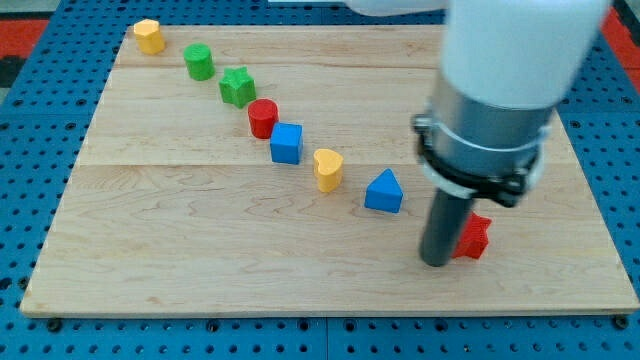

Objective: Place your arm to the bottom left of the blue cube

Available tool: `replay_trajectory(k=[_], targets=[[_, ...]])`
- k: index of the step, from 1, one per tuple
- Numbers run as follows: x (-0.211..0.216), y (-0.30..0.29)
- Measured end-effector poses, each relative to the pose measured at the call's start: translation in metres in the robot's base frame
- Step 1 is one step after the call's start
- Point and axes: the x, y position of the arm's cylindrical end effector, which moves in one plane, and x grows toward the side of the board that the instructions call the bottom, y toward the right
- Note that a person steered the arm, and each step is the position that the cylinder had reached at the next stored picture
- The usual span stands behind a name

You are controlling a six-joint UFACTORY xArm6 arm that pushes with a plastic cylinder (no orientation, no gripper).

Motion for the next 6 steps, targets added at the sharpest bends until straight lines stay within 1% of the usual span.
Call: replay_trajectory(k=[1,2,3,4,5,6], targets=[[0.000,0.040],[-0.003,0.045],[-0.005,0.037],[0.026,0.060],[0.026,0.013],[0.022,-0.061]])
